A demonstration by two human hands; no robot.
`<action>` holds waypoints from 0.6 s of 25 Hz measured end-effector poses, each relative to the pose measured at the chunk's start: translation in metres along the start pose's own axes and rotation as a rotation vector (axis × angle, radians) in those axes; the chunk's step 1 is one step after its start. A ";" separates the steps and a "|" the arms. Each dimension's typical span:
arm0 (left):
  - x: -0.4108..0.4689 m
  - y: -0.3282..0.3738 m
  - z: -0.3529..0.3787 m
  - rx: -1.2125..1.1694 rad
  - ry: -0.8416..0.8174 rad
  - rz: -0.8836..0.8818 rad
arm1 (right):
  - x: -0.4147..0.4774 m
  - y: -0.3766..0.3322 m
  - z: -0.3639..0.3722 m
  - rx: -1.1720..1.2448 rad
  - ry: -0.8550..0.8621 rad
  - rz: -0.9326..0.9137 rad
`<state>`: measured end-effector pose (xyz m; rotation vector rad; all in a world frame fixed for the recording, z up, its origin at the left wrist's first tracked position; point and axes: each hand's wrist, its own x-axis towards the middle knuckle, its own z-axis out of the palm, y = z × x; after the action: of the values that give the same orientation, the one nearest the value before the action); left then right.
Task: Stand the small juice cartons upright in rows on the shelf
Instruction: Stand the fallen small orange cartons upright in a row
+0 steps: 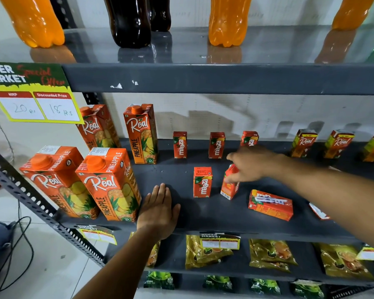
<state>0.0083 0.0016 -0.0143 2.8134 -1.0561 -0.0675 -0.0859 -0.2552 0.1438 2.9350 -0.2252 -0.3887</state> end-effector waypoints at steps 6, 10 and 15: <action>0.000 0.000 0.002 0.011 -0.003 -0.005 | -0.002 -0.011 0.002 0.213 0.035 0.225; 0.001 -0.001 0.003 0.013 -0.007 -0.008 | -0.035 0.038 0.004 0.604 -0.094 0.182; 0.002 0.001 0.003 0.009 -0.011 -0.015 | -0.074 0.047 0.085 0.373 -0.372 0.282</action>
<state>0.0086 -0.0007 -0.0173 2.8326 -1.0402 -0.0795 -0.1852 -0.3016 0.0895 3.0864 -0.8326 -0.9337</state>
